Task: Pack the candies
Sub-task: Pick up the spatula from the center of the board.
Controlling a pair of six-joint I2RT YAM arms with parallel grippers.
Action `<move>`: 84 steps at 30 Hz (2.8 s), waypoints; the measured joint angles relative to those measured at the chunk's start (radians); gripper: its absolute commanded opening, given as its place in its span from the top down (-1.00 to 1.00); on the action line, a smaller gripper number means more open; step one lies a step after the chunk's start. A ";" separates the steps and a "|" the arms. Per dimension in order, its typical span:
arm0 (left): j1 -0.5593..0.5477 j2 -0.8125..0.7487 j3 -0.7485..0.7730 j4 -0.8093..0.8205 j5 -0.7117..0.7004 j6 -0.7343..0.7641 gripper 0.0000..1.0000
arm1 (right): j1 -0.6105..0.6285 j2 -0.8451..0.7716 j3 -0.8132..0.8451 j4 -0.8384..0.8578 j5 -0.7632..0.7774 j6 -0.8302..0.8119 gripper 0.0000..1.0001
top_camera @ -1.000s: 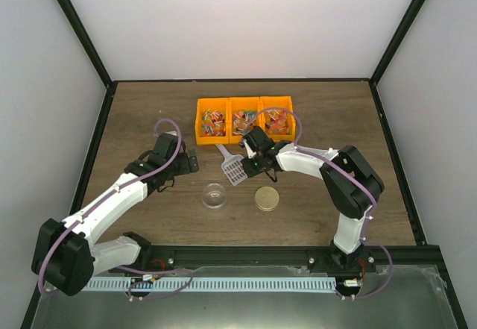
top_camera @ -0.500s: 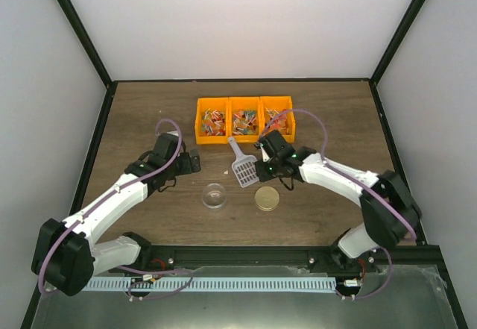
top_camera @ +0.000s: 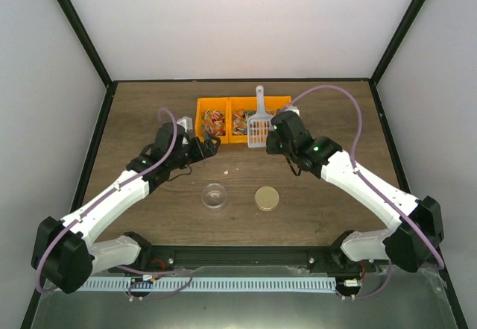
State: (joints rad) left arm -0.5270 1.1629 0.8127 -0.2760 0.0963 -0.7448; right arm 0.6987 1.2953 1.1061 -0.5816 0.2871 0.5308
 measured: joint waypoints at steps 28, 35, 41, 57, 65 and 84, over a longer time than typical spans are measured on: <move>-0.252 0.357 0.502 -0.093 -0.223 0.126 -0.26 | -0.002 0.079 0.113 -0.046 0.019 0.190 0.99; -0.253 0.385 0.511 -0.123 -0.246 0.166 0.16 | -0.002 0.063 0.113 -0.045 -0.004 0.192 0.99; -0.254 0.387 0.511 -0.124 -0.259 0.200 0.61 | -0.002 0.061 0.113 -0.044 -0.015 0.185 0.99; -0.259 0.431 0.511 -0.123 -0.248 0.235 0.92 | -0.002 0.059 0.112 -0.041 -0.039 0.158 0.54; -0.257 0.430 0.460 -0.093 -0.217 0.357 0.92 | -0.009 -0.007 0.100 -0.038 0.037 0.156 -0.68; -0.196 0.369 0.411 -0.112 0.274 0.950 0.92 | -0.550 -0.086 0.039 0.089 -0.886 -0.067 -0.41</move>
State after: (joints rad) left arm -0.7235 1.5318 1.2236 -0.3882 0.3702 0.2054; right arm 0.1482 1.2095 1.1454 -0.4931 -0.5991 0.4641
